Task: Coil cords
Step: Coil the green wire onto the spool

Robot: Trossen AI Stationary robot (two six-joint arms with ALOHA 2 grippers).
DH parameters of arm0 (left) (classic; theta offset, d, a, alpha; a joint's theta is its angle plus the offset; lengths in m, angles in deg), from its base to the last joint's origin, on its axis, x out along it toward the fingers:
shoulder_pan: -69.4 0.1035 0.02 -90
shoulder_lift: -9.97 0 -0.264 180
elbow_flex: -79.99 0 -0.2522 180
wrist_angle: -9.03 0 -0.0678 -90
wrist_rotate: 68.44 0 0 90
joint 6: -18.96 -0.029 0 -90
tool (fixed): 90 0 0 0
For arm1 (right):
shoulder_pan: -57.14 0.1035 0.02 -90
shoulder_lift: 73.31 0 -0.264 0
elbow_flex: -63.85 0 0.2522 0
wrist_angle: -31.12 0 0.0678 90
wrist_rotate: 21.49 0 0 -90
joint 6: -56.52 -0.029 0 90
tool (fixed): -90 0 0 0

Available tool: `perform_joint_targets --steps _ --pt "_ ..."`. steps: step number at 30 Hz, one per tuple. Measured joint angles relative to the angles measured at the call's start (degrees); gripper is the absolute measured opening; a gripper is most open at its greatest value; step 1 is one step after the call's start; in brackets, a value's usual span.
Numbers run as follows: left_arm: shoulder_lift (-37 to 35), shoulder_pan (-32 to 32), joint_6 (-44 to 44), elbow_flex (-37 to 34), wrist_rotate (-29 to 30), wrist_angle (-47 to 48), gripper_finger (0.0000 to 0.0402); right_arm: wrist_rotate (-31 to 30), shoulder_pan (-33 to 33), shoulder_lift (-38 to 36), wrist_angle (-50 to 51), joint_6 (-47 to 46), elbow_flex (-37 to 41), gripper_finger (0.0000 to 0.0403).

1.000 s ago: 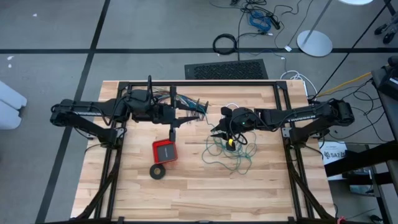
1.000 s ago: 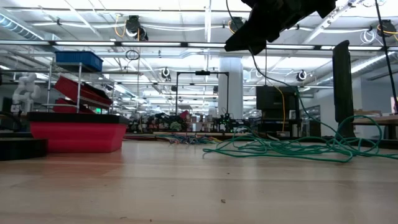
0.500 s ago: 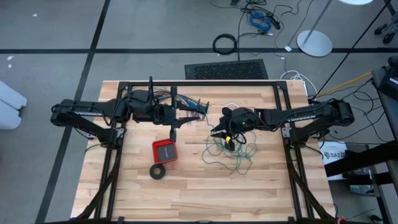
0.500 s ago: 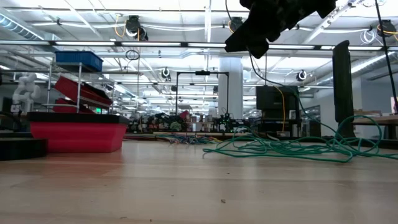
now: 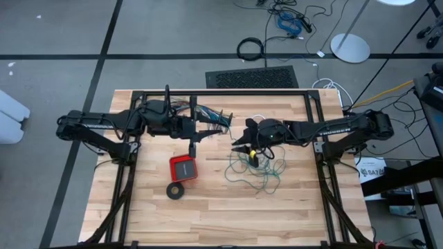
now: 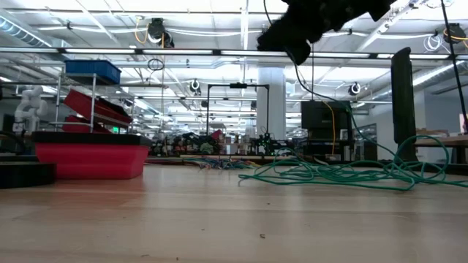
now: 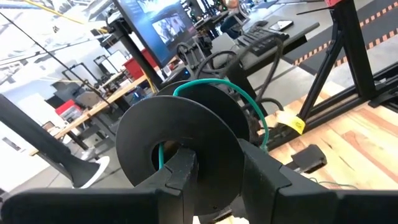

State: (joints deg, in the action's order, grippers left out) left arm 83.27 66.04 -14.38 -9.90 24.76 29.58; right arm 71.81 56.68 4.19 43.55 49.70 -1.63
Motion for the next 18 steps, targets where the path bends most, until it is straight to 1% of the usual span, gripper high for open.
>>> perform_joint_targets --steps 2,4,6,8,10,12,18 --pt "0.00 0.00 0.04 0.00 0.00 0.40 0.0098 -0.18 0.19 0.02 -2.57 -4.14 0.02 0.0086" --pt "0.00 0.00 0.04 0.00 0.02 0.85 0.0098 -0.22 0.19 0.42 -7.71 -4.87 0.02 0.0086" --pt "0.00 0.00 0.04 0.00 0.07 1.29 0.0098 0.39 0.29 0.46 -9.87 -4.46 0.02 0.0086" --pt "0.00 0.00 0.06 0.00 0.41 1.44 0.0098 1.62 0.30 0.51 -11.09 -1.43 0.02 0.0086" --pt "0.00 0.00 0.06 0.00 0.53 1.41 0.0098 2.54 0.30 0.51 -10.52 2.35 0.00 0.0086" --pt "0.00 0.00 0.05 0.00 0.74 1.33 0.0098 3.47 0.30 0.51 -8.17 3.95 0.00 0.0086" --pt "0.00 0.00 0.04 0.00 0.79 1.30 0.0098 4.01 0.30 0.53 -2.27 3.32 0.00 0.0086"
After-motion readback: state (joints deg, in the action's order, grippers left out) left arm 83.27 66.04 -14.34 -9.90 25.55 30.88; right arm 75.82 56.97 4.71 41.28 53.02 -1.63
